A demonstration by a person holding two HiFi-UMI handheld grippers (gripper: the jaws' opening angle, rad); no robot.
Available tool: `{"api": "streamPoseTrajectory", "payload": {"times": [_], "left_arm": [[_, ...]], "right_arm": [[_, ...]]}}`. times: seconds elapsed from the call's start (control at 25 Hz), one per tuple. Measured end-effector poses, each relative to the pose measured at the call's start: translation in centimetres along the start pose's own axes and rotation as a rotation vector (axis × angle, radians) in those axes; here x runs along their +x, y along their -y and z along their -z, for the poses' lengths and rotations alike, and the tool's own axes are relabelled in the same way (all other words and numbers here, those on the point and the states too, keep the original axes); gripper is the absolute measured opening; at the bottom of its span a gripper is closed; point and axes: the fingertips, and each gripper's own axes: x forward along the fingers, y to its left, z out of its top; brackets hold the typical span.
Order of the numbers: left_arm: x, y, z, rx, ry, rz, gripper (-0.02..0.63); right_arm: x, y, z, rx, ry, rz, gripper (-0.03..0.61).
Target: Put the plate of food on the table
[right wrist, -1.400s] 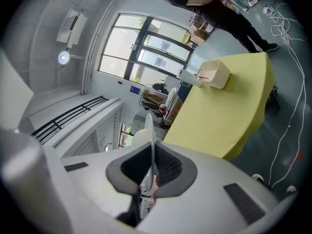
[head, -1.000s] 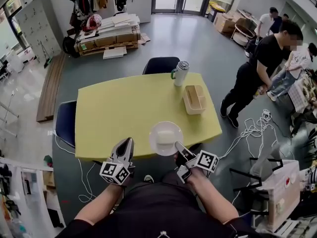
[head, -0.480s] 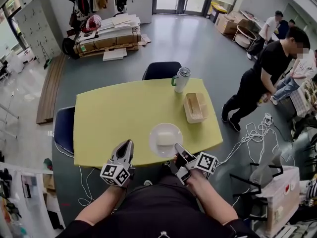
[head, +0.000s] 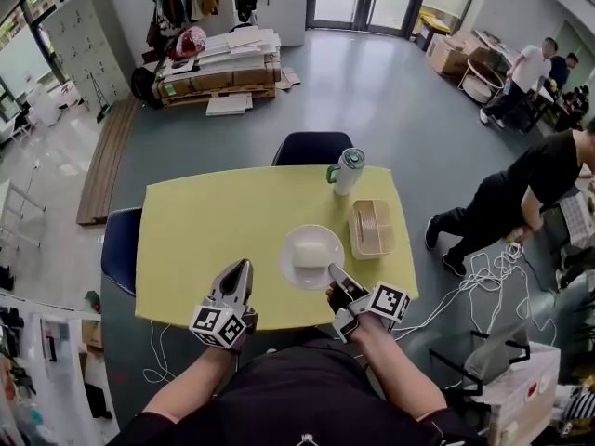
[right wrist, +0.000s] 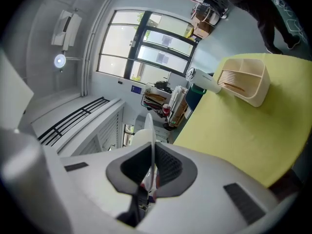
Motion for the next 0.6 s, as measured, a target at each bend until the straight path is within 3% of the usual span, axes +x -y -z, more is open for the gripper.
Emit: {"api": "streamPoseTrajectory", "payload": {"times": [0.36, 0.6], "left_arm": [[6.1, 0.7, -0.1, 0.006, 0.009, -0.087, 0.009], [8.2, 0.5, -1.3, 0.032, 0.042, -0.131, 0.009]], "right_arm": [[3.1, 2.7, -6.4, 0.043, -0.075, -0.015, 0.023], [5.5, 4.3, -8.4, 0.037, -0.128, -0.002, 0.023]]}}
